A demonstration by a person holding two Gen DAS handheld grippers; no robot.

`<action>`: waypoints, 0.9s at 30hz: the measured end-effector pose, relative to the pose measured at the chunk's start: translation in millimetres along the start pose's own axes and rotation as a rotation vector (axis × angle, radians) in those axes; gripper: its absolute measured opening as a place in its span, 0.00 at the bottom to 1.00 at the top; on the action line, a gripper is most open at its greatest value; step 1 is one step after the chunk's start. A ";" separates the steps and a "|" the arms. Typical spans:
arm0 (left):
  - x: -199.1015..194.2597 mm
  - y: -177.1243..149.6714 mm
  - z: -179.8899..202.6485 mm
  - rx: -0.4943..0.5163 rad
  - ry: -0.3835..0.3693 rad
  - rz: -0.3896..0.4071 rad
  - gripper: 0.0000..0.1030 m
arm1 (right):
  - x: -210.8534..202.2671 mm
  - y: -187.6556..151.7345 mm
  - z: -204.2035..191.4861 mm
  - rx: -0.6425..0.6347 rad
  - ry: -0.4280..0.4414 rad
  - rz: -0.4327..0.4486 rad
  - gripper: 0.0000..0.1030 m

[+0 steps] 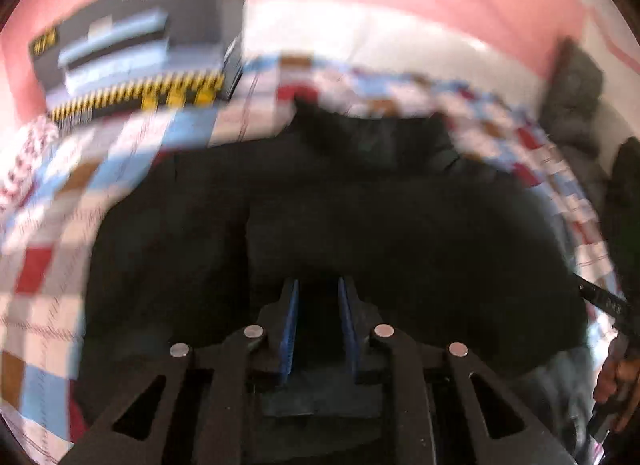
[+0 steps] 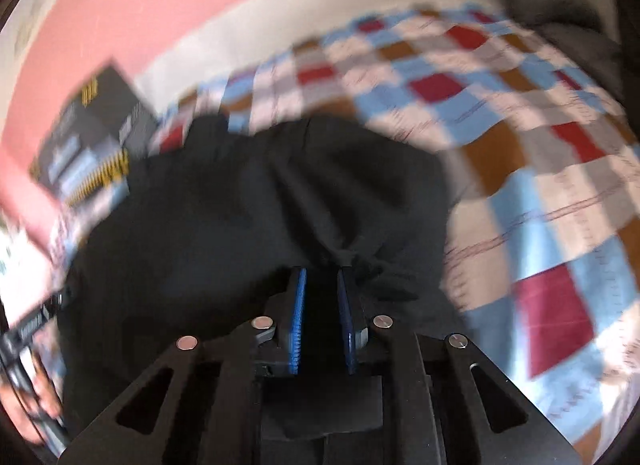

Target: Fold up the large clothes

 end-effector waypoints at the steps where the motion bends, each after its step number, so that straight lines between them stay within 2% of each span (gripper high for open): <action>1: 2.1 -7.4 -4.8 -0.013 -0.007 0.009 0.20 | 6.3 -8.1 -1.0 -0.012 0.010 0.000 0.17; 3: 0.1 -15.3 -7.8 0.021 0.004 0.039 0.15 | 7.3 -15.3 4.2 -0.034 0.019 0.019 0.15; 6: -0.1 -16.0 -3.7 0.079 0.034 0.032 0.15 | 3.3 -11.7 6.0 -0.063 0.020 -0.005 0.14; 9: -7.8 -8.8 -11.5 0.034 0.048 0.011 0.13 | -13.0 6.3 9.4 -0.054 0.014 0.029 0.14; 12: -18.3 5.7 -14.7 -0.014 0.029 0.036 0.13 | -24.9 28.7 9.8 -0.034 0.013 0.087 0.14; 16: -12.9 30.3 1.6 0.020 0.019 0.081 0.13 | -6.5 44.3 -17.3 -0.081 0.032 0.089 0.14; 19: 8.7 34.3 6.2 0.049 0.039 0.066 0.13 | 20.2 43.6 -39.8 -0.111 0.049 0.058 0.14; 21: 31.6 23.5 -0.7 0.046 0.058 0.016 0.13 | 42.0 34.9 -37.4 -0.127 0.015 0.012 0.14; 23: 41.9 14.4 -5.2 0.038 0.039 0.005 0.12 | 55.9 27.3 -30.3 -0.111 0.019 -0.008 0.14; 27: 37.3 12.0 -2.8 0.090 0.054 0.013 0.11 | 39.9 34.8 -25.9 -0.108 0.022 -0.004 0.14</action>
Point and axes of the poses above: each gripper's, at about its wrist camera, not at the fingertips, and x roughly the way its jaws point, z to its right, y to its top, the point moved 5 cm from there along x, roughly the way its jaws point, and after that the axes turned 15 degrees about z, right-handed, at the moved point
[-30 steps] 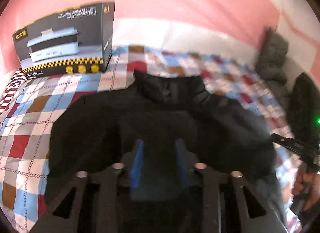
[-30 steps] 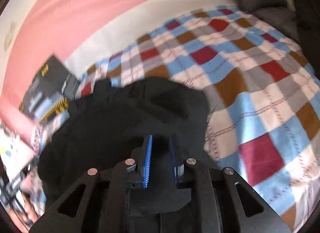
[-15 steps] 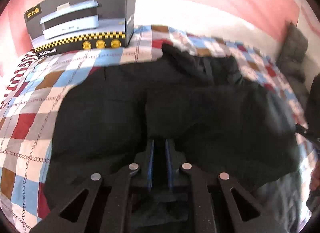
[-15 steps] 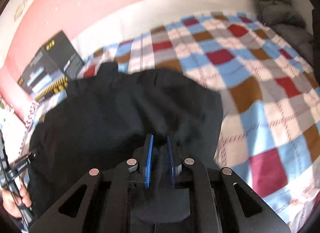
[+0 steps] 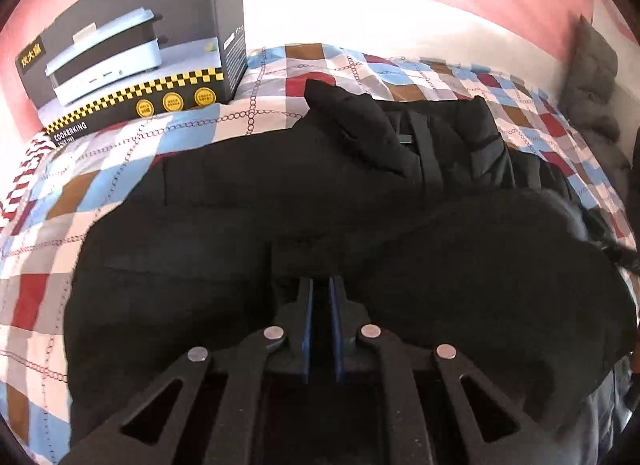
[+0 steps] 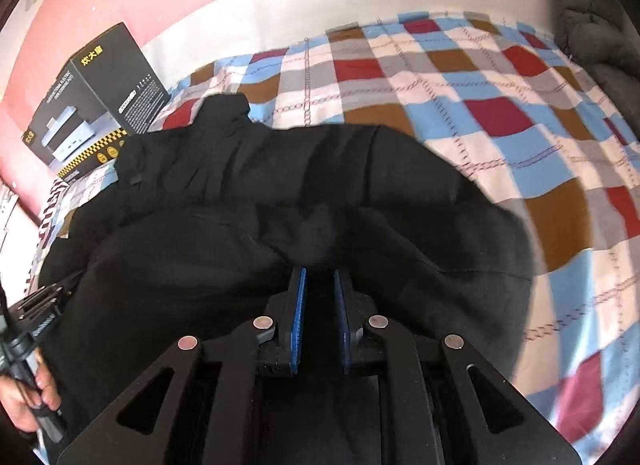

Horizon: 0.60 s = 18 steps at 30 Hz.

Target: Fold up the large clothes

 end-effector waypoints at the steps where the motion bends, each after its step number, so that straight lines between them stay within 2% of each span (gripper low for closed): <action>1: -5.0 0.6 -0.9 0.001 0.003 0.002 0.11 | -9.1 2.5 2.5 0.002 -0.005 0.013 0.14; 4: -29.7 -1.7 -9.2 -0.014 -0.003 0.027 0.11 | -47.1 3.7 14.9 0.016 -0.001 0.075 0.14; 6: -45.1 -12.6 -18.4 -0.013 0.004 0.038 0.11 | -64.9 -6.5 23.0 0.006 -0.016 0.079 0.14; 8: -41.6 -27.1 -26.9 0.002 0.029 0.012 0.11 | -67.9 -21.0 29.1 -0.016 -0.040 0.051 0.14; 11: -29.5 -38.0 -32.1 -0.016 0.031 -0.026 0.10 | -47.2 -45.9 40.4 -0.006 -0.064 -0.038 0.14; 14: -30.1 -33.9 -25.6 0.019 0.066 -0.038 0.10 | -46.7 -42.7 39.6 0.007 -0.093 -0.033 0.14; 18: -56.3 -33.1 -26.9 -0.008 0.064 -0.038 0.10 | -72.6 -35.7 31.8 0.006 -0.095 -0.021 0.14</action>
Point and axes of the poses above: each gripper's, at about its wrist camera, not at the fingertips, and x roughly the way its jaws point, z to its right, y to its top, the point moved 5 cm from there along x, roughly the way its jaws point, and after that the axes turned 15 degrees about z, right-handed, at the moved point
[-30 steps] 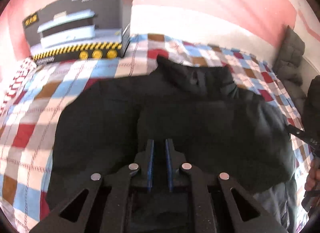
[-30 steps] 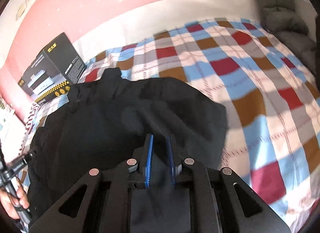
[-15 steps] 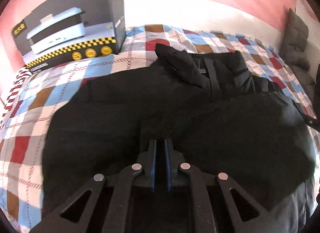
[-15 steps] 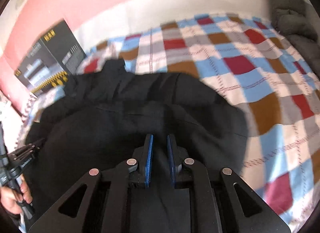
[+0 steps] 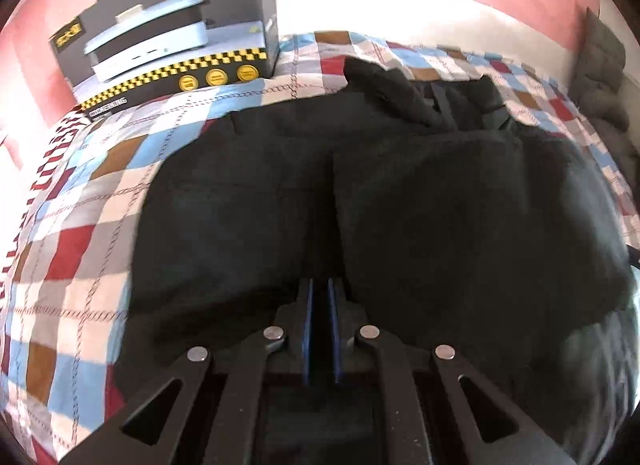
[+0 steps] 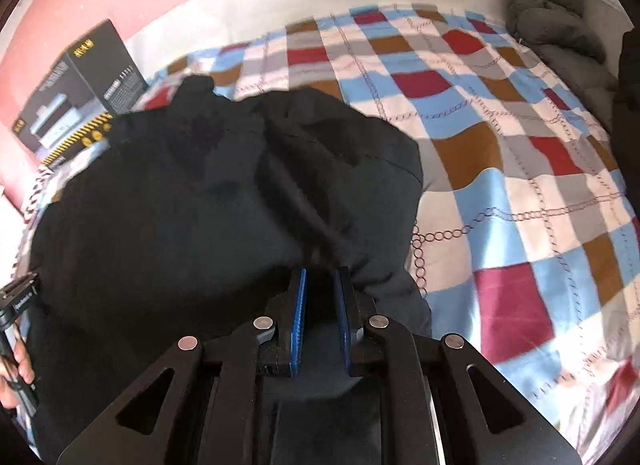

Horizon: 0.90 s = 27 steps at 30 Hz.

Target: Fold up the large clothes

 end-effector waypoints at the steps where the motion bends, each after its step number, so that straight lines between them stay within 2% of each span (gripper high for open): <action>1: -11.1 -0.9 -2.3 -0.007 -0.002 0.010 0.10 | -9.8 0.2 -1.2 -0.003 0.007 0.011 0.14; 9: -110.6 -26.9 -4.5 -0.055 -0.027 0.053 0.10 | -108.6 -31.1 -25.1 -0.040 0.052 0.070 0.21; 11: -135.0 -34.8 -1.6 -0.048 -0.032 0.066 0.10 | -130.6 -40.6 -31.4 -0.041 0.063 0.081 0.34; 13: -159.8 -46.0 2.8 -0.039 -0.037 0.072 0.10 | -152.4 -52.0 -38.5 -0.038 0.082 0.087 0.42; 19: -217.6 -75.6 10.4 -0.030 -0.059 0.071 0.12 | -205.6 -87.8 -56.7 -0.053 0.116 0.089 0.42; 27: -273.0 -105.3 12.4 -0.027 -0.062 0.083 0.17 | -249.9 -118.0 -66.4 -0.083 0.129 0.104 0.43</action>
Point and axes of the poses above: each gripper's, at about its wrist camera, not at the fingertips, and x roughly the way its jaws point, z to its right, y to its top, the point moved 5 cm from there along x, roughly the way its jaws point, and after that the axes turned 15 degrees about z, right-handed, at the moved point
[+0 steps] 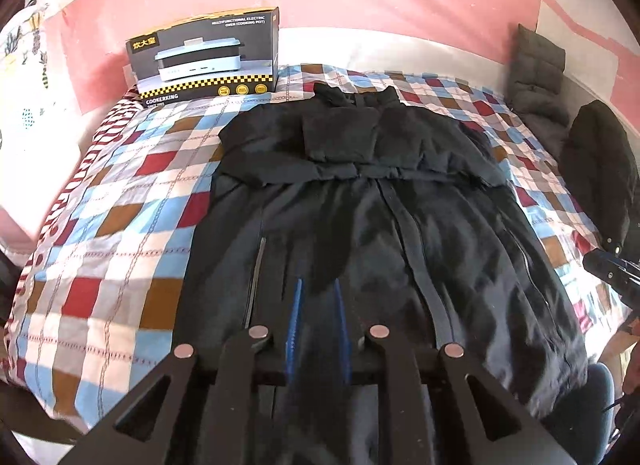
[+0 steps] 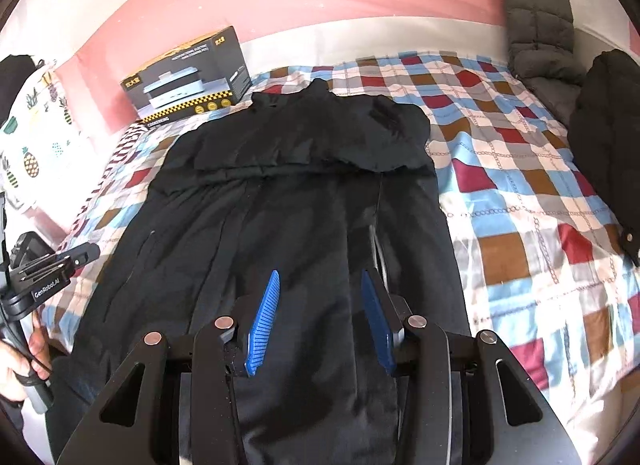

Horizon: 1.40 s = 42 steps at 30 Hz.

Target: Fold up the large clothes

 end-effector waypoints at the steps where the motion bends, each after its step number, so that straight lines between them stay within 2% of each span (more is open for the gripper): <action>1: -4.8 -2.2 0.9 -0.002 -0.002 -0.001 0.18 | -5.4 -2.0 -0.9 -0.001 -0.002 0.001 0.43; 6: -27.5 -13.5 3.5 0.003 -0.012 0.005 0.27 | -29.1 -11.0 -7.6 -0.031 -0.007 0.014 0.43; 17: -61.0 -46.3 8.5 0.006 -0.034 -0.022 0.28 | -62.6 -35.2 -17.5 -0.042 -0.003 0.014 0.43; 18: -62.6 -49.0 7.9 0.006 -0.034 -0.026 0.28 | -63.9 -37.3 -17.3 -0.040 -0.001 0.011 0.44; 20: -65.4 -53.7 5.7 0.000 -0.034 -0.033 0.28 | -66.2 -41.6 -16.1 -0.034 0.002 0.006 0.54; 21: -66.7 -55.9 3.8 -0.005 -0.033 -0.035 0.28 | -67.4 -43.7 -14.9 -0.030 0.003 0.004 0.55; 35: -65.9 -76.6 -32.7 -0.037 0.040 -0.053 0.30 | -70.5 -65.6 1.2 0.001 -0.015 -0.034 0.56; 42: -47.2 -94.3 -70.4 -0.092 0.086 -0.119 0.32 | -53.8 -86.2 41.0 0.065 -0.066 -0.112 0.57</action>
Point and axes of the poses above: each gripper's, at about its wrist camera, not at the fingertips, and x roughly the way its jaws point, z to its right, y to its top, the point moved 5 cm from there along x, roughly the way its jaws point, and after that the axes turned 15 degrees about z, right-handed, at the moved point
